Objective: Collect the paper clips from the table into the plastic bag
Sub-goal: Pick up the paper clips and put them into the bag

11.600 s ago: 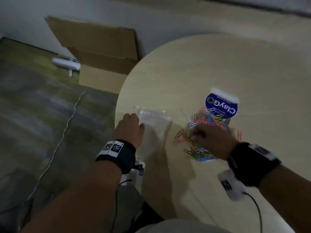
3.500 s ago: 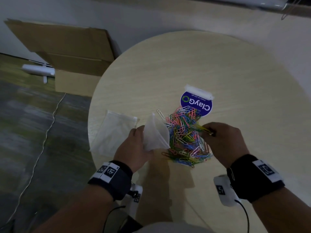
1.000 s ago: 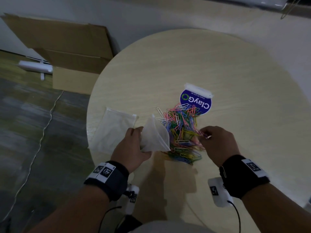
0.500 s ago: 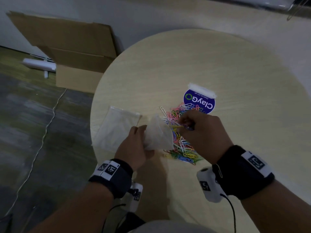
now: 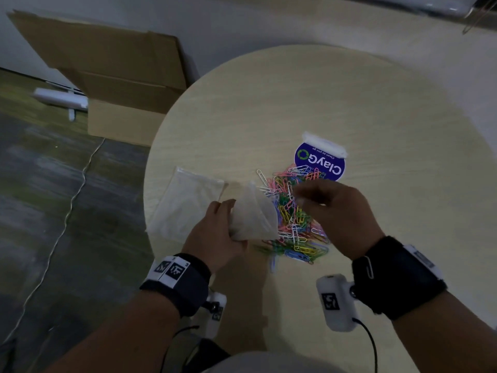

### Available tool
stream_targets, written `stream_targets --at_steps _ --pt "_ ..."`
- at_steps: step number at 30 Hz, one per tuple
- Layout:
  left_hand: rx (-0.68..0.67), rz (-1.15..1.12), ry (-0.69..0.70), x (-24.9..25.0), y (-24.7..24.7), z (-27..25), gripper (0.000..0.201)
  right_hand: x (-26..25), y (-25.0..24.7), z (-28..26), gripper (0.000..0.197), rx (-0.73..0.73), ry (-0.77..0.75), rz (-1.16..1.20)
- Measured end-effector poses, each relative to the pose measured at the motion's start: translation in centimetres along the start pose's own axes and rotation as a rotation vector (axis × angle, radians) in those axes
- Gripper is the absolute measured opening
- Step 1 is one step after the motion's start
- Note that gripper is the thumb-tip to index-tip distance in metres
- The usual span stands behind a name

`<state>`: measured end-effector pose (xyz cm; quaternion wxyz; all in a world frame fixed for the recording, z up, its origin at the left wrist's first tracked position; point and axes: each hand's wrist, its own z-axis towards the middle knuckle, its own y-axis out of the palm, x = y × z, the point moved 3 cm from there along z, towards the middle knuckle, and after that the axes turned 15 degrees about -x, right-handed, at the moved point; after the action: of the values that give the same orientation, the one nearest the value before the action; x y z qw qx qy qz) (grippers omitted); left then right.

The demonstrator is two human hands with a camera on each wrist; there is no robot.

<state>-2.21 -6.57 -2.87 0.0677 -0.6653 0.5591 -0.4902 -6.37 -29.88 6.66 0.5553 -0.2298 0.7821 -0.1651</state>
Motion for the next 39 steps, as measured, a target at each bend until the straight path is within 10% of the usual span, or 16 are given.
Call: stream_targets --at_steps 6,14,18,23,31,39 --pt "0.004 -0.026 0.018 -0.4 -0.1 -0.3 0.084 9.9 1.6 -3.6 0.055 -0.051 0.475 -0.332" --pt "0.032 -0.042 0.03 -0.3 -0.4 -0.3 0.081 10.3 3.2 -1.4 0.029 -0.05 0.287 -0.36" --pt "0.041 -0.07 0.037 -0.5 -0.4 -0.3 0.08 10.4 1.0 -0.8 0.057 0.124 0.273 -0.361" --pt "0.042 -0.061 0.037 -0.4 -0.2 -0.5 0.079 10.1 2.6 -0.3 0.097 -0.07 0.393 -0.543" --pt "0.02 -0.055 0.051 0.3 0.4 -0.5 0.078 10.3 3.6 -0.1 0.034 -0.081 0.23 -0.422" --pt "0.018 -0.057 0.048 0.5 0.4 -0.4 0.078 9.9 1.8 -0.7 0.013 -0.074 0.289 -0.323"
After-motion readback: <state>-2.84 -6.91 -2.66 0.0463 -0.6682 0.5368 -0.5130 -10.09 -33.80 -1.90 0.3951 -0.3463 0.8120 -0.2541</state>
